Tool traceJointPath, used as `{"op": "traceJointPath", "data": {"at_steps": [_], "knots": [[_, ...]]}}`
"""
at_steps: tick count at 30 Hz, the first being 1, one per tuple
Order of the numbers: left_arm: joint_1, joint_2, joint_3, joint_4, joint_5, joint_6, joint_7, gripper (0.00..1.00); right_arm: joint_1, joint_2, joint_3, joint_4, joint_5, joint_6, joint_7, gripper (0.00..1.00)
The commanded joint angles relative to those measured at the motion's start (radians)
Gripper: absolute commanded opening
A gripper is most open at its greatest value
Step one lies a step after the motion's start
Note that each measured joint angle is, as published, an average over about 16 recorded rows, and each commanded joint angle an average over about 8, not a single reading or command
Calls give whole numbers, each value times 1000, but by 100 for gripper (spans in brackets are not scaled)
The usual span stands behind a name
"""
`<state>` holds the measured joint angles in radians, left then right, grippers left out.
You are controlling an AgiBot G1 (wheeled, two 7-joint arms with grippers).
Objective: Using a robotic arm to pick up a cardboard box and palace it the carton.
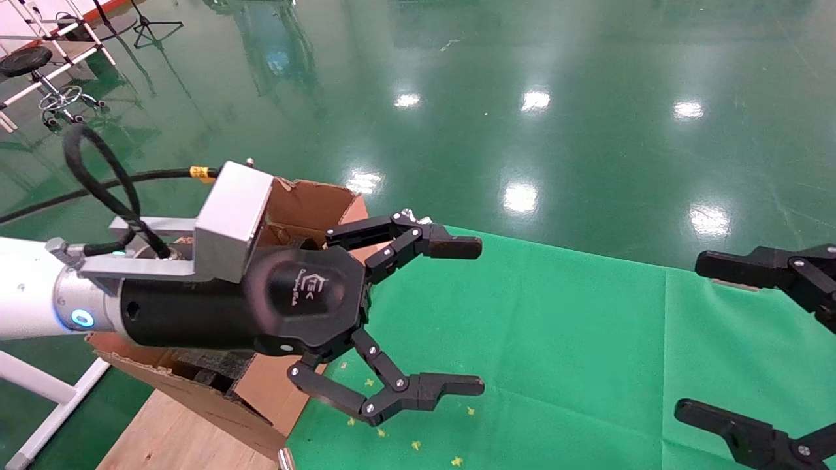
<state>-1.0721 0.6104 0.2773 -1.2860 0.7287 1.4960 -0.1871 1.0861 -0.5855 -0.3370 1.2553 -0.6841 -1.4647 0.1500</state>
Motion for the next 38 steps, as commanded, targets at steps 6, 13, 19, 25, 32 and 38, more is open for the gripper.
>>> {"op": "traceJointPath", "data": {"at_steps": [6, 13, 19, 25, 32, 38], "knots": [[-2, 0, 2, 2, 1, -1, 0, 100, 0, 0, 0, 0, 0, 0, 0, 100], [-2, 1, 2, 2, 2, -1, -1, 100, 0, 0, 0, 0, 0, 0, 0, 100], [-3, 1, 3, 3, 2, -1, -1, 100, 0, 0, 0, 0, 0, 0, 0, 100], [-3, 1, 3, 3, 2, -1, -1, 100, 0, 0, 0, 0, 0, 0, 0, 100], [-3, 1, 4, 3, 3, -1, -1, 100, 0, 0, 0, 0, 0, 0, 0, 100], [-3, 1, 4, 3, 3, -1, -1, 100, 0, 0, 0, 0, 0, 0, 0, 100]]}}
